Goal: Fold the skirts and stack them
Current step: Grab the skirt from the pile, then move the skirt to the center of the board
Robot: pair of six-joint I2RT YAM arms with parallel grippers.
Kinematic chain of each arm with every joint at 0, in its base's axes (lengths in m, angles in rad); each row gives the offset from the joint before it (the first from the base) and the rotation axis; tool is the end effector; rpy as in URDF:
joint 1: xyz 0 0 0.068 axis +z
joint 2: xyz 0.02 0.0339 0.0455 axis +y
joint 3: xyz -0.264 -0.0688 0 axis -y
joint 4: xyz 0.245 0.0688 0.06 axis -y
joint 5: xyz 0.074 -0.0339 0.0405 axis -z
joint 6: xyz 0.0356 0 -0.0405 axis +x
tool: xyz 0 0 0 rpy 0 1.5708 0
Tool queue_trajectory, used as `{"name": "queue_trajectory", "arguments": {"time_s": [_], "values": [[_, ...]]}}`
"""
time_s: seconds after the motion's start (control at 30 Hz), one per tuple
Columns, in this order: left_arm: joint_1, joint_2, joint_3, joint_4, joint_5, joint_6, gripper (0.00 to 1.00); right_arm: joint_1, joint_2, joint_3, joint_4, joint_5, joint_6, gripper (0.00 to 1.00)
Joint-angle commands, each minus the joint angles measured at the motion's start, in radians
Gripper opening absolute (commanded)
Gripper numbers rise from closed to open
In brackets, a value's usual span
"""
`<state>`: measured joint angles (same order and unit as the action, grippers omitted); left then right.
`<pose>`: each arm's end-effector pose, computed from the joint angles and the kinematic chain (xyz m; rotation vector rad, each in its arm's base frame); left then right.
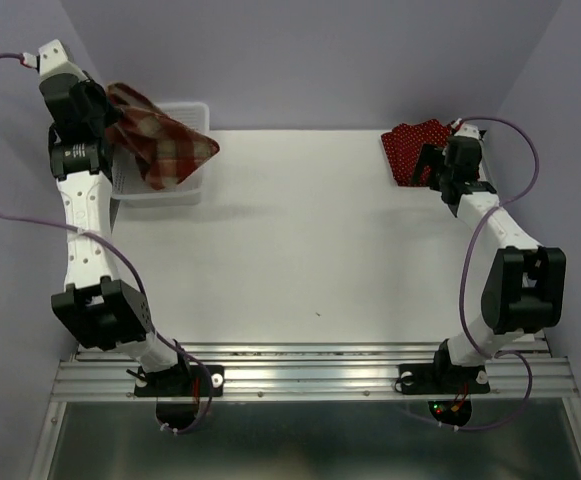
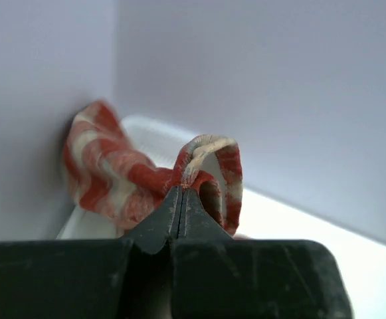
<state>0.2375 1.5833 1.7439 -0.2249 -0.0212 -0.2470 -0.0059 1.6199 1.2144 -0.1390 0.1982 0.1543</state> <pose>0.3545 0.0866 0.4688 -0.4080 1.5834 0.0100 0.3749 -0.0092 0.2793 0.2856 2.0863 -0.1206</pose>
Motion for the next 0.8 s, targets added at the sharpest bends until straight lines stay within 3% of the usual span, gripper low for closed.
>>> {"name": "queue_trajectory", "arguments": {"time_s": [0.0, 0.2, 0.33, 0.43, 0.57, 0.7, 0.73, 0.77], "values": [[-0.039, -0.144, 0.048, 0.318, 0.337, 0.002, 0.00, 0.001, -0.113, -0.056, 0.128, -0.028, 0.044, 1.00], [-0.257, -0.207, 0.169, 0.435, 0.403, 0.048, 0.00, 0.001, -0.196, -0.133, 0.248, -0.104, 0.077, 1.00], [-0.368, -0.207, 0.152, 0.576, 0.585, -0.064, 0.00, 0.001, -0.224, -0.157, 0.268, -0.126, 0.103, 1.00], [-0.432, -0.161, 0.180, 0.584, 0.638, -0.087, 0.00, 0.001, -0.235, -0.168, 0.263, -0.128, 0.106, 1.00], [-0.463, -0.103, 0.096, 0.621, 0.592, -0.191, 0.00, 0.001, -0.253, -0.173, 0.220, -0.112, 0.103, 1.00], [-0.460, -0.033, -0.056, 0.529, 0.443, -0.166, 0.01, 0.001, -0.270, -0.173, 0.171, -0.057, 0.085, 1.00], [-0.460, -0.010, -0.101, 0.441, 0.405, -0.144, 0.20, 0.001, -0.272, -0.171, 0.161, -0.052, 0.073, 1.00], [-0.460, 0.018, -0.110, 0.377, 0.365, -0.137, 0.47, 0.001, -0.273, -0.171, 0.150, -0.048, 0.067, 1.00]]}}
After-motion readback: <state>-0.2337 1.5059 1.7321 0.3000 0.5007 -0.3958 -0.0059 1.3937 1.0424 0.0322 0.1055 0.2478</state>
